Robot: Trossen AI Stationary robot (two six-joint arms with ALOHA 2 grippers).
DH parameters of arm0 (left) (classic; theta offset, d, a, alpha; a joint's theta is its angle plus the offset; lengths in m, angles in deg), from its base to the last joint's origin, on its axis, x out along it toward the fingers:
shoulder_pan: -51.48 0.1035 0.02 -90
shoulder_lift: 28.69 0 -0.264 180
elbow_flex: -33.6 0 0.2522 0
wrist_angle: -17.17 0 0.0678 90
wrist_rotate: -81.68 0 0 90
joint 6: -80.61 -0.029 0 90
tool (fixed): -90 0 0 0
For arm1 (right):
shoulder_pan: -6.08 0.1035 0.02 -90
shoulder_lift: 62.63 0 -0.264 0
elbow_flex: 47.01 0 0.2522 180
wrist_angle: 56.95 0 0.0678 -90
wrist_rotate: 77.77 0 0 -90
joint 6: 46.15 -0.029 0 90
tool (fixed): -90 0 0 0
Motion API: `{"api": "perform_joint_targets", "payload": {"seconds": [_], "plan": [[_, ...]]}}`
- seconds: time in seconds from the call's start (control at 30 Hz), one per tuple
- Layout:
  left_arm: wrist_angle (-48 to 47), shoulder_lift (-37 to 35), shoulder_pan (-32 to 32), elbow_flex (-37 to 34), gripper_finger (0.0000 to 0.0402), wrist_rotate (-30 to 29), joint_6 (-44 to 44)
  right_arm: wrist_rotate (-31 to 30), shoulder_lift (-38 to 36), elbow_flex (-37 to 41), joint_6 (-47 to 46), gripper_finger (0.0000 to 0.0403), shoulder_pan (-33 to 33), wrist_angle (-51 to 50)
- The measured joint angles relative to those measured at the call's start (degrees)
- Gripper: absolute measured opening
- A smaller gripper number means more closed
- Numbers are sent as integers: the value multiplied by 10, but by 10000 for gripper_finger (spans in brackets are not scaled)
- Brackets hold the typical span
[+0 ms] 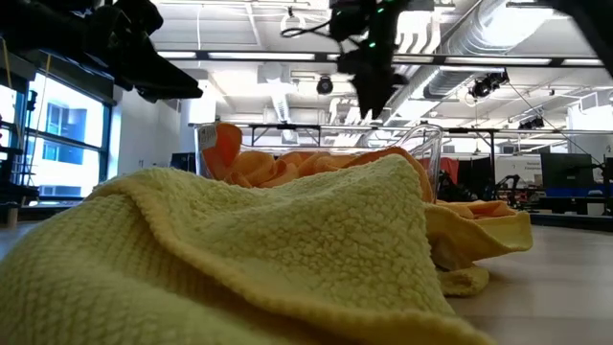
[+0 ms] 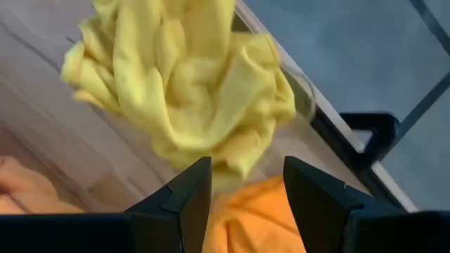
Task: Sort microfiber towel by color & place in baskets
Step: Put the yellow microfiber towel into the top transparent bin
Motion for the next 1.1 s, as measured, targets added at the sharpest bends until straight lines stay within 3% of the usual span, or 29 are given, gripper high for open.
{"api": "perform_joint_targets", "payload": {"seconds": [0.3, 0.47, 0.73, 0.93, 1.1], "plan": [[-1, 0, 0, 0, 158, 0, 9, -21, -284, 387, -95, 173, 16, 184], [-1, 0, 0, 0, 158, 0, 10, -22, -401, 554, -154, 173, 16, 248], [0, 0, 0, 0, 158, -35, 15, -20, -529, 716, -250, 173, 58, 280], [0, 11, 14, 0, 158, -181, 96, -20, -586, 805, -293, 173, 105, 360], [-5, 51, 79, 34, 158, -189, 120, -20, -591, 854, -292, 173, 132, 443]]}}
